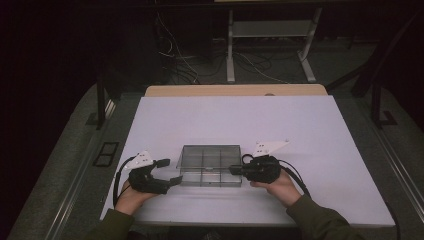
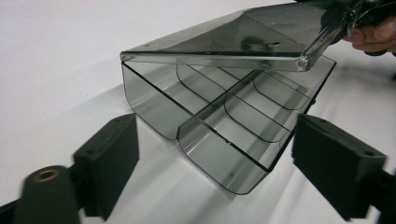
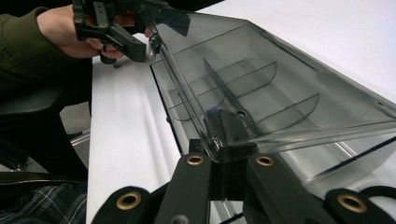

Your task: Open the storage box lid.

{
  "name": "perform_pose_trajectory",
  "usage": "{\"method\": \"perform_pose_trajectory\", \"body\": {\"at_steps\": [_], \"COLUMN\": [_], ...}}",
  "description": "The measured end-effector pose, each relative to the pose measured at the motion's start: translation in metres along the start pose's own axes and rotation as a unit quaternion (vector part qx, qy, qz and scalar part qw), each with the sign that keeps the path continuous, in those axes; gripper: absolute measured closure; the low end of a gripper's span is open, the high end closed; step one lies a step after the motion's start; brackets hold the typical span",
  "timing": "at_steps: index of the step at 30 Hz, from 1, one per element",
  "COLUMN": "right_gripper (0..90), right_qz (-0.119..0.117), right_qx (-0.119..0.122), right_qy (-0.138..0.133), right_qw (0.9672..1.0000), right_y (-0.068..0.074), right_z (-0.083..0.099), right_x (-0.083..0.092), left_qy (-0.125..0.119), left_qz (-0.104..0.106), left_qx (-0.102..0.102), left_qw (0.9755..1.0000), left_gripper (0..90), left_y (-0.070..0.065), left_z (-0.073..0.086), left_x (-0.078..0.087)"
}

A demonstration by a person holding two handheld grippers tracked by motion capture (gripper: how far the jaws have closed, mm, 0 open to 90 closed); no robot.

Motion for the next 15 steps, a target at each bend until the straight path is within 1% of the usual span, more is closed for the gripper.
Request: {"method": "perform_pose_trajectory", "body": {"at_steps": [2,6,8,12,13,15], "right_gripper": [89.2,89.2,89.2,89.2,89.2,89.2], "right_qz": [-0.001,-0.002,-0.001,-0.002,-0.002,-0.002], "right_qx": [0.0,0.0,0.002,0.004,0.003,0.004], "right_qy": [0.0,0.0,-0.002,-0.008,-0.01,-0.015], "right_qw": [1.0,1.0,1.0,1.0,0.9999,0.9999], "right_y": [-0.001,-0.001,-0.001,-0.003,-0.003,-0.004], "right_z": [0.0,-0.001,-0.004,-0.009,-0.011,-0.014], "right_x": [0.0,0.0,0.001,0.003,0.003,0.004], "left_qy": [0.003,0.006,0.007,0.008,0.007,0.006], "left_qz": [-0.005,-0.011,-0.014,-0.021,-0.019,-0.022], "left_qx": [-0.001,0.004,0.006,0.004,0.005,0.004], "left_qw": [1.0,0.9999,0.9999,0.9997,0.9998,0.9997], "left_gripper": [9.3,4.0,2.9,2.5,2.3,2.0], "left_y": [0.001,0.002,0.002,0.003,0.002,0.003], "left_z": [0.0,0.001,0.001,0.001,0.001,0.001], "left_x": [-0.001,-0.002,-0.002,-0.002,-0.002,-0.002]}}
Point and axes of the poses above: each handheld gripper's, and its own axes: x roughly backward along the jaws, z roughly out of its underside, y roughly to its left, the point moved 7 cm from there along -x, roughly forward along the jaws, and after that the axes turned 2 degrees about -y, right-handed, at the moved point
